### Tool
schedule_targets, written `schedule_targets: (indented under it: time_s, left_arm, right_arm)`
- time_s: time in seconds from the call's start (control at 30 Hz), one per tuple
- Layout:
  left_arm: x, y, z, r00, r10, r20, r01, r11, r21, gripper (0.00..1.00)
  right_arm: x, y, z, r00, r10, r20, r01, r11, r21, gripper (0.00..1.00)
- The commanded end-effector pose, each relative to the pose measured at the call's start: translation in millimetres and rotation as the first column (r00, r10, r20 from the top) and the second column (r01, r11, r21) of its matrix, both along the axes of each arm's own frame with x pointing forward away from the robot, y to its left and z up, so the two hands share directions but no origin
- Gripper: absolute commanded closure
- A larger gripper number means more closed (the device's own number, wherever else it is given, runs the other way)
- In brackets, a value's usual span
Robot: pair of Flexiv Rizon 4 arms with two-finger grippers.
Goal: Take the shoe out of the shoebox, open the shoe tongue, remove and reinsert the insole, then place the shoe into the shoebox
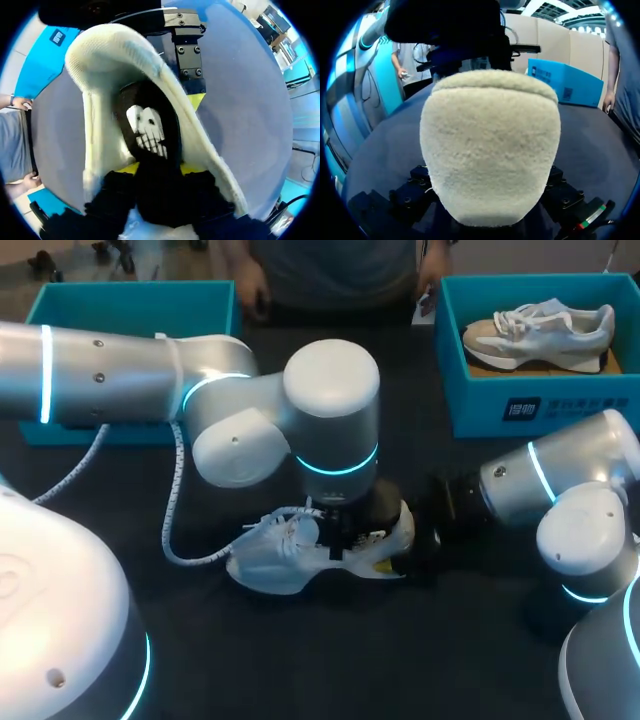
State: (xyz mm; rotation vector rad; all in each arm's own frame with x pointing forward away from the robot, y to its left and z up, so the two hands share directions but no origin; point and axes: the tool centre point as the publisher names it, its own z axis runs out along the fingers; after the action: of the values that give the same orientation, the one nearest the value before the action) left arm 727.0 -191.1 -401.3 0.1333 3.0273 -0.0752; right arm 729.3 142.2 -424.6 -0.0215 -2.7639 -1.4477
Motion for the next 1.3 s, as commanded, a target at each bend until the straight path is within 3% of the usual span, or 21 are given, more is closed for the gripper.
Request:
schedule_targets:
  time_s: [0.03, 0.57, 1.3]
  left_arm:
    - [7.2, 6.6, 5.7, 1.000, 0.004, -0.008, -0.004, 1.000, -0.014, 1.00]
    - [-0.7, 6.6, 13.7, 0.999, 0.007, -0.040, -0.010, 0.997, -0.072, 1.00]
    - [4.7, 3.3, 38.5, 0.999, 0.019, -0.031, -0.023, 0.991, -0.131, 1.00]
  right_arm:
    - [-2.8, 2.2, -0.8, 1.000, 0.001, 0.000, -0.001, 1.000, -0.005, 1.00]
    - [-2.8, 2.2, -0.8, 1.000, 0.001, 0.000, -0.001, 1.000, -0.005, 1.00]
    - [-2.8, 2.2, -0.8, 1.000, 0.001, 0.000, -0.001, 1.000, -0.005, 1.00]
